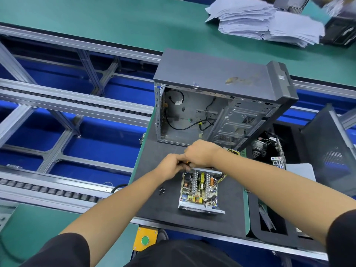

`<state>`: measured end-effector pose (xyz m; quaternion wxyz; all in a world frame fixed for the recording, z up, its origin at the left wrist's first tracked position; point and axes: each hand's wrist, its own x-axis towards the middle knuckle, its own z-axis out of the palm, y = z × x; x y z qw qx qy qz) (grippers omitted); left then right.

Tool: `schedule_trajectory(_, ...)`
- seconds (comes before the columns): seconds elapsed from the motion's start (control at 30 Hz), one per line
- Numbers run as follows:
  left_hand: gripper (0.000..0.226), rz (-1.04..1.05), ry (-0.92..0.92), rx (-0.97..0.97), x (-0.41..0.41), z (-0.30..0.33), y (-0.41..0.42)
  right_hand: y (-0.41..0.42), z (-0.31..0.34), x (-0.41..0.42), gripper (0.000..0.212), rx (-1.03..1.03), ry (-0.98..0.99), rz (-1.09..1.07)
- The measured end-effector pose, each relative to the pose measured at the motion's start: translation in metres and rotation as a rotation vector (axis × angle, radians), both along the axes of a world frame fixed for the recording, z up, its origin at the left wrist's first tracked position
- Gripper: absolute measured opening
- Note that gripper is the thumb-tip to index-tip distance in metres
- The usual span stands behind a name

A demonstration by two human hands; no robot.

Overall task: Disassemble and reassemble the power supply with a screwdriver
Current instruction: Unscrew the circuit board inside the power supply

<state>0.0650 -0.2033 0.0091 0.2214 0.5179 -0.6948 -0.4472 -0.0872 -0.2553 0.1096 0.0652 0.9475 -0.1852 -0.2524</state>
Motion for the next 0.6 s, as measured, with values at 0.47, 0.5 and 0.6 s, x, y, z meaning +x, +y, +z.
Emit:
schedule_trajectory(0.47, 0.011, 0.020, -0.076, -0.098, 0.003, -0.010, 0.001, 0.006, -0.017, 0.000, 0.037, -0.007, -0.039, -0.243)
schedule_trajectory(0.5, 0.008, 0.016, -0.065, -0.081, 0.004, -0.010, 0.000, 0.003, -0.016, 0.000, 0.036, 0.005, -0.049, -0.165)
schedule_trajectory(0.6, 0.021, 0.005, 0.042, -0.069, 0.005, -0.010, 0.000, -0.003, -0.015, 0.006, 0.025, 0.017, -0.028, 0.038)
